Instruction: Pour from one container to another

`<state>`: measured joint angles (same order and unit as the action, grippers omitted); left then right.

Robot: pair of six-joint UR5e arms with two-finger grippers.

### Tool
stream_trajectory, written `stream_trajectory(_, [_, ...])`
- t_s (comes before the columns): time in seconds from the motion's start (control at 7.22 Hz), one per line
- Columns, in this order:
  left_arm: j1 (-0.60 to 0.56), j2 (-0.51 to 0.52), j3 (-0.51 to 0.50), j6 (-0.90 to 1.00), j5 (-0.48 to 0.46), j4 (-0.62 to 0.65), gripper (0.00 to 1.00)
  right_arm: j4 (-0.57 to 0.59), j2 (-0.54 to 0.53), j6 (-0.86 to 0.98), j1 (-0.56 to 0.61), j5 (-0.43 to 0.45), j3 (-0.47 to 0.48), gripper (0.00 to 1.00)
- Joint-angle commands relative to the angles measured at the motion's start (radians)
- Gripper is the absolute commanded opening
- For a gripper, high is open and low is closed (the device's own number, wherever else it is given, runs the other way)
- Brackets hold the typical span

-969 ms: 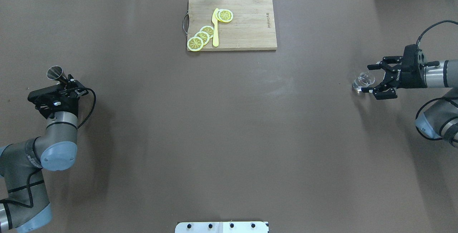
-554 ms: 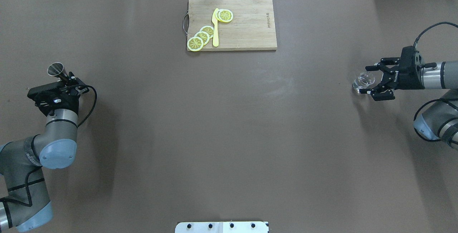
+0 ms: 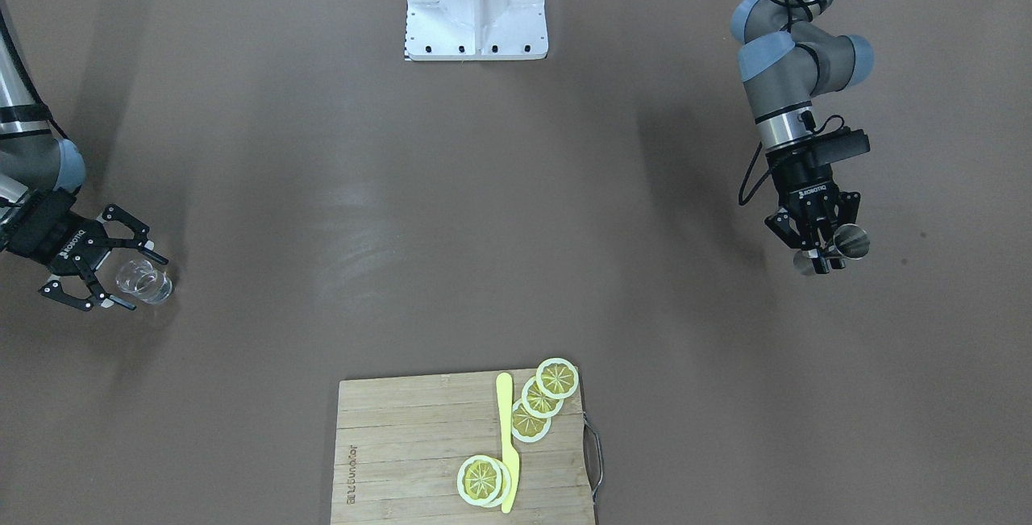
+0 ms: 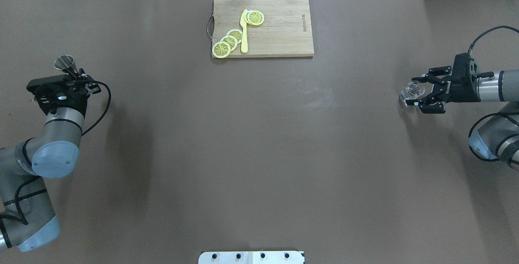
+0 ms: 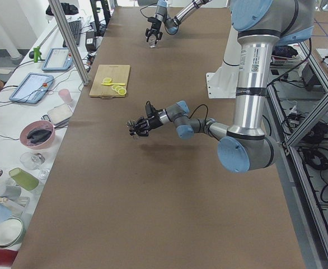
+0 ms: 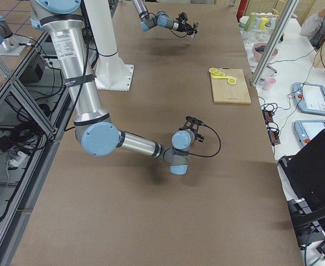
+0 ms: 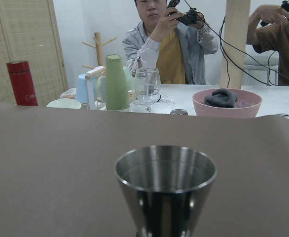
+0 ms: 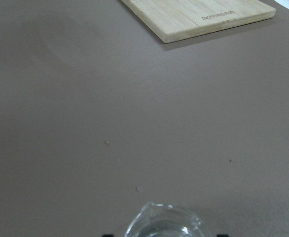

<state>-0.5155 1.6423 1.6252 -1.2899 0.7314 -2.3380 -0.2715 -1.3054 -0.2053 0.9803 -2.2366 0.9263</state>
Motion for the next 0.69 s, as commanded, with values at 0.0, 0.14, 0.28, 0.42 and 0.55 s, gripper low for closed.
stream_trajectory(0.0, [-0.011,0.020,0.016,0.096,0.088,-0.067,0.00,0.000,0.000,0.000,0.000,0.000,0.000,0.74])
stream_trajectory(0.14, [-0.018,0.059,0.016,0.140,0.111,-0.067,0.00,0.000,0.000,0.000,0.000,0.000,0.000,0.73])
stream_trajectory(0.28, [-0.026,0.165,0.012,0.243,0.102,-0.061,0.00,0.000,0.000,0.000,0.000,0.000,0.000,0.73])
stream_trajectory(0.42, [-0.023,0.184,0.010,0.259,0.102,-0.052,0.00,0.000,0.000,0.000,0.000,0.000,0.000,0.73])
stream_trajectory(0.55, [-0.018,0.197,0.010,0.274,0.111,-0.056,0.00,0.000,0.000,0.000,0.003,0.002,0.000,0.69])
